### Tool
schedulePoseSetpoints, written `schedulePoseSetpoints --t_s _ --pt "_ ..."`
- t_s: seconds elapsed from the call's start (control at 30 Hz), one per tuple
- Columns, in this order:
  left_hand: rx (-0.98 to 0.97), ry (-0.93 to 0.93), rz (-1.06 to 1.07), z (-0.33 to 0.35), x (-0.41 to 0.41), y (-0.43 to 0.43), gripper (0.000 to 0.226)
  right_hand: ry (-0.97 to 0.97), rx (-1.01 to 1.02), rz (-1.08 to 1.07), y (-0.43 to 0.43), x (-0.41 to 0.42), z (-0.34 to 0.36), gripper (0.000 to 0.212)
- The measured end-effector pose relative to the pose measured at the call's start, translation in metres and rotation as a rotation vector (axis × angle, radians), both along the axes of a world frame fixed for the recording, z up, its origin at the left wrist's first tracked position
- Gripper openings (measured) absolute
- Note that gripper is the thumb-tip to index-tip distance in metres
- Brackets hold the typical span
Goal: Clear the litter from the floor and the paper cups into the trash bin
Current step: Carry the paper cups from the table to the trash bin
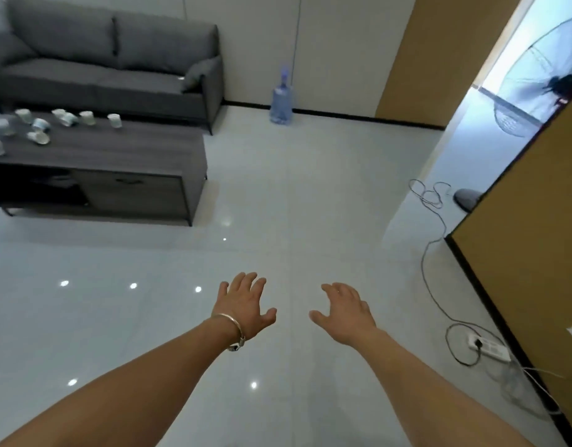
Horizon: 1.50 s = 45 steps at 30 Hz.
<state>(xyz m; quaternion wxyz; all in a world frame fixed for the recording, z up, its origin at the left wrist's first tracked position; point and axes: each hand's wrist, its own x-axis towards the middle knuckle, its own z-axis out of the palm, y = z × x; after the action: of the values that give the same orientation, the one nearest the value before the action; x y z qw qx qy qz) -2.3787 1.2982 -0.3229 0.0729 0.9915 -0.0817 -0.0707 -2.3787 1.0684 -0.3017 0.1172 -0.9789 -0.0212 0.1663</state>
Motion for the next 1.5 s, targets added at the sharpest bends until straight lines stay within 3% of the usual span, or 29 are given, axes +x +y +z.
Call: schedulePoseSetpoints --t_s 0.37,0.93,1.23,1.5 --pt "0.034 -0.072 0.428 0.036 0.021 0.306 0.073 -0.067 0.011 0.428 0.317 0.11 0.022 0.076" --pt "0.078 -0.046 0.801 0.044 0.152 0.551 0.074 -0.066 0.071 0.789 0.618 0.321 0.019 0.076" --pt "0.04 -0.012 0.858 0.024 0.221 0.696 0.076 -0.061 0.038 0.874 0.777 0.403 0.015 0.077" --pt "0.05 -0.104 0.759 0.038 0.303 0.854 0.076 -0.077 0.022 0.765 0.908 0.475 0.025 0.077"
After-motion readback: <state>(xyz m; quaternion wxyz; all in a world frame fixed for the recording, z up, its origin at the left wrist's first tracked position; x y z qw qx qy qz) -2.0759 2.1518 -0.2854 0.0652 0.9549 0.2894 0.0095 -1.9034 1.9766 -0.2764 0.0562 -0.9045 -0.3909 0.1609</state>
